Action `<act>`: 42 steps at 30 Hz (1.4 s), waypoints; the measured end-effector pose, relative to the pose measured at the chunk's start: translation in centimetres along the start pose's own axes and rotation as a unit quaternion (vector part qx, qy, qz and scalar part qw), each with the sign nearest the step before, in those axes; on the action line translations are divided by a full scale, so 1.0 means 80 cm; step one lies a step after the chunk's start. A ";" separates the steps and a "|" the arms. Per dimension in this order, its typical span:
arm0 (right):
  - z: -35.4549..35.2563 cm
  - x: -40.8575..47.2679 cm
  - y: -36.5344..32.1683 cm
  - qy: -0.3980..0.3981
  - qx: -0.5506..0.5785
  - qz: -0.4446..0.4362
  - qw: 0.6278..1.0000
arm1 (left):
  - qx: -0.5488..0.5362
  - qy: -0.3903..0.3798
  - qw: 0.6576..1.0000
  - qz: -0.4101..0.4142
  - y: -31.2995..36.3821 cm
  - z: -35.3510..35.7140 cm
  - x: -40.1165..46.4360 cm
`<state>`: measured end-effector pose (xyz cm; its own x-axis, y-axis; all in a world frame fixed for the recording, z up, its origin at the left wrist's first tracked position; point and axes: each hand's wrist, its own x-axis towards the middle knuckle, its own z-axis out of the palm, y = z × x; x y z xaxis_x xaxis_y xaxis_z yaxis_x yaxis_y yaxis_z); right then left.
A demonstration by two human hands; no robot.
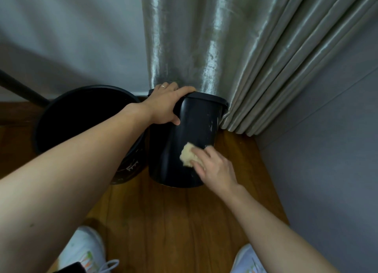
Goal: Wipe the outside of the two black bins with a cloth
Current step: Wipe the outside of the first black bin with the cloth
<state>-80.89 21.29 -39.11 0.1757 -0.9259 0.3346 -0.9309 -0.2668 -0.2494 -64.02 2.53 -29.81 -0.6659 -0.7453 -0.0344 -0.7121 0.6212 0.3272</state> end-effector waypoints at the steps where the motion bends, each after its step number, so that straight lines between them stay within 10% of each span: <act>1: 0.005 -0.015 -0.002 -0.023 -0.002 -0.036 0.999 | 0.000 -0.001 1.000 0.000 0.000 0.000 0.000; 6: 0.015 -0.052 0.009 -0.101 -0.005 -0.146 0.984 | 0.000 0.000 1.000 0.001 -0.001 0.000 -0.002; 13: -0.012 0.022 0.021 0.016 0.004 0.056 0.998 | 0.000 0.000 1.000 -0.002 -0.001 -0.002 -0.001; 21: 0.007 -0.037 0.018 -0.114 -0.008 -0.147 0.982 | -0.009 0.004 1.000 0.001 -0.007 -0.001 -0.003; 28: -0.006 0.012 0.017 0.011 0.016 0.039 0.999 | -0.019 0.001 1.000 -0.008 -0.007 -0.004 -0.003; 33: 0.011 -0.039 0.014 -0.102 0.002 -0.125 0.987 | -0.025 -0.002 1.000 -0.007 -0.006 -0.006 -0.004; 42: 0.011 -0.036 0.002 -0.096 0.013 -0.127 0.987 | 0.035 0.000 0.999 -0.020 0.042 -0.003 0.002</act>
<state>-81.26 23.71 -40.94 0.4628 -0.8608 0.2115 -0.8404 -0.5020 -0.2043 -66.42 4.43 -28.50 -0.6373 -0.7692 -0.0461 -0.7512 0.6068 0.2596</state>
